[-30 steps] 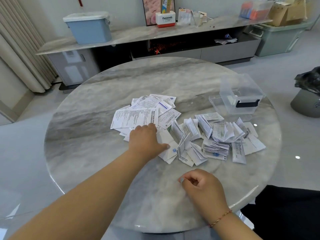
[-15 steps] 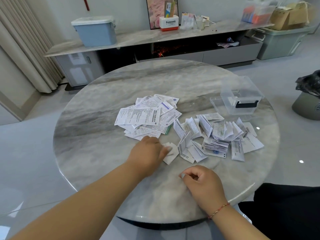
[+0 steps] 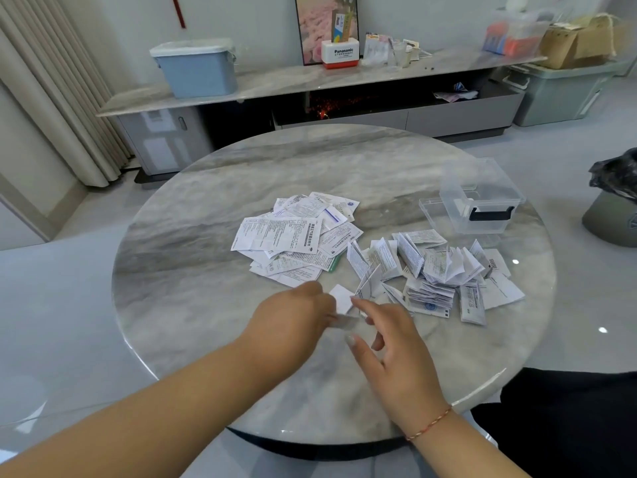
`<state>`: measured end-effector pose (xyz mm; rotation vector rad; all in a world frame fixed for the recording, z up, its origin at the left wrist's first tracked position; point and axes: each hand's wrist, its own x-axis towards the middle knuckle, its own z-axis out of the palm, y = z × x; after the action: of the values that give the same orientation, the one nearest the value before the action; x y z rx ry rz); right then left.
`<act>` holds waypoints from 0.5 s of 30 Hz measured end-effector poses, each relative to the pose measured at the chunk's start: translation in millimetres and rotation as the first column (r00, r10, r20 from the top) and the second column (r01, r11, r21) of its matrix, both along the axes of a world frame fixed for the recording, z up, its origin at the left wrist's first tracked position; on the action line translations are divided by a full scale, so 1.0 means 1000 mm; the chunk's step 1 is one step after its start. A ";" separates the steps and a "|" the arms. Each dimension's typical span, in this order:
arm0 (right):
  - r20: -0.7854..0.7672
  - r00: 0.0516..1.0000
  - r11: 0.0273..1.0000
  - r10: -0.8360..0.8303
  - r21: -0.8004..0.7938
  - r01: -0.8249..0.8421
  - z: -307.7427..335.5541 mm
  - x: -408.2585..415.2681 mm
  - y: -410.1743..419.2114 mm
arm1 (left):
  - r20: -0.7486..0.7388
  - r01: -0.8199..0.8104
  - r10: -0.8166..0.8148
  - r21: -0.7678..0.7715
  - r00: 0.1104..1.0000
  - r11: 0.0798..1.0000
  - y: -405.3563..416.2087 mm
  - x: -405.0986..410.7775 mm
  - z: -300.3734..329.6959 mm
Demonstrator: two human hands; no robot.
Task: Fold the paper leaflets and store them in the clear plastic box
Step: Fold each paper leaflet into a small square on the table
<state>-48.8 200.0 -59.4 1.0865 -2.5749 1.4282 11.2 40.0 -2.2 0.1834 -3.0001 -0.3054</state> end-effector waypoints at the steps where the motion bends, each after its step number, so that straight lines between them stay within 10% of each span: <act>1: -0.026 0.999 1.000 0.021 -0.019 -0.022 0.003 0.001 -0.002 | 0.018 0.093 -0.093 -0.006 0.996 0.996 0.005 0.005 0.000; 9: -0.043 0.997 0.991 -0.071 -0.116 0.066 0.009 0.004 -0.005 | -0.035 -0.049 0.059 0.250 0.998 0.967 0.018 0.015 0.005; 15: 0.051 0.987 0.986 -0.150 -0.066 0.153 0.000 0.000 -0.003 | 0.206 -0.229 0.139 0.520 0.969 0.823 0.008 0.015 0.009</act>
<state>-48.9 197.3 -59.0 0.8394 -2.5534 1.5098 26.1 47.9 7.3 0.5716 -2.9243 -1.1666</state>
